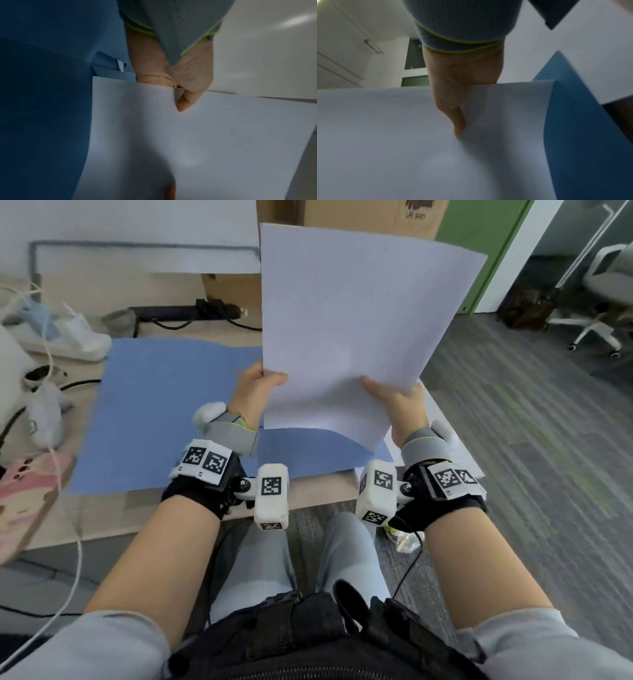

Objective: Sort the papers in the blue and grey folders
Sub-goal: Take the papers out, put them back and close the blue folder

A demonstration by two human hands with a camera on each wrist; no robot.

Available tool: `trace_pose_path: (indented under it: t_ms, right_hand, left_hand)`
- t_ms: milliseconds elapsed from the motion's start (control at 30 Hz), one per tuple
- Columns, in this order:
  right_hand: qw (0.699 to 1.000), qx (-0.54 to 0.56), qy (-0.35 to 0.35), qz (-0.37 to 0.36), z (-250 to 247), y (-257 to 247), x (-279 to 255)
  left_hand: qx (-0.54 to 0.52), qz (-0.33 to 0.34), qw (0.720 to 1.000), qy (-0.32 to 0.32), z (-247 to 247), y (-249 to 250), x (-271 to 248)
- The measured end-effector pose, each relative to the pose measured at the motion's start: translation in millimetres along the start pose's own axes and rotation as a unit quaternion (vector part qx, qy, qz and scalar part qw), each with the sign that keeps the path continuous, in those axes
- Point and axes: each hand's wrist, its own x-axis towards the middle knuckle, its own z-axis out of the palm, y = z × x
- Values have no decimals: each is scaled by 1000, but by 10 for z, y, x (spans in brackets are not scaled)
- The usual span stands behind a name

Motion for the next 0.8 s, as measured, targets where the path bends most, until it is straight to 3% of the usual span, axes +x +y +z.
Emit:
trace_pose_path:
  t_ms: [167,300,400,467,533,700,800]
  right_hand:
    - [998,-38,41,-35,96,-31,162]
    - [994,-100,37,18,135,-79,333]
    - [981,-179,16,71,111,-18,448]
    - [967,-238,8,85,106,63,526]
    - [958,-267,8,103,116,159,601]
    - [940,-307,12,149,149,338,736]
    - [937,-311,2,161,164,399,788]
  left_hand:
    - [30,17,999,-35,-21,59,27]
    - [123,37,990,54,-263,0,217]
    - [356,19,927,114,-472,-198,351]
    - [488,-18,868,87,-511,-299,351]
    - [540,-30,838,71,-487,-378,315]
    - [570,-35,817,80,-439,-546,252]
    - [541,-47,834,98,-451,-555,271]
